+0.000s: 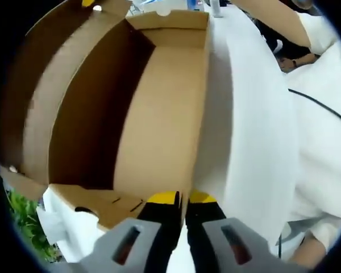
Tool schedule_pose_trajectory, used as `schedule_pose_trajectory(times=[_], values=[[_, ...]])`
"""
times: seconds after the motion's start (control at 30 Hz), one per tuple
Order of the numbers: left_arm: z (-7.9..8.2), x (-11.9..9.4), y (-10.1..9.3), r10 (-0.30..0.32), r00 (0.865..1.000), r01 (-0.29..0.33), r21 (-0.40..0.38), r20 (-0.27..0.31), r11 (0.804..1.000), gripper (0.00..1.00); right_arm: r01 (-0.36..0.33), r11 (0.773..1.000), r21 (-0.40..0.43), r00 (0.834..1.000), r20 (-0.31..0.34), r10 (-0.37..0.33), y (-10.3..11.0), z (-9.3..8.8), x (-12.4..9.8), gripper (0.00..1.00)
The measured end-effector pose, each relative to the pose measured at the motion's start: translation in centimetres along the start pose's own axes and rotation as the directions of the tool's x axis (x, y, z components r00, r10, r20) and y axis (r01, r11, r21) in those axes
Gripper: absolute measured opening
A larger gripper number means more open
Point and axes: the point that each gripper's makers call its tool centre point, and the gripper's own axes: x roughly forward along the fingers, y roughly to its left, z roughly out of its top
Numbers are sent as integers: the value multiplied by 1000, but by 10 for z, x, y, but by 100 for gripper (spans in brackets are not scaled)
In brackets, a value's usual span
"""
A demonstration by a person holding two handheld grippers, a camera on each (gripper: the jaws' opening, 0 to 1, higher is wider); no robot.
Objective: Operate the shoe box by opening the lid, removing the specified soft item, and placing it in the target area until the item is outside and the box remains undamaged.
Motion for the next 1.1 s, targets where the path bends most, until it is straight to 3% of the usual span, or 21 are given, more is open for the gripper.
schedule_pose_trajectory(times=[0.27,0.47,0.6,0.77,1.1], values=[[0,0,1,10,1000,-10,-20,1,1000,3,-35,999,8,998,56,35,9,15,-16,0],[-1,0,3,17,1000,-17,-22,12,1000,4,-35,999,0,997,76,35,10,12,-27,0],[-1,0,1,24,1000,-24,-4,10,1000,4,-63,996,60,993,102,57,8,12,-35,0],[-1,0,2,29,999,-30,6,18,1000,5,-58,997,53,993,108,52,8,8,-40,0],[0,0,3,42,999,-42,-3,21,999,5,-53,998,19,983,178,49,14,10,-65,0]])
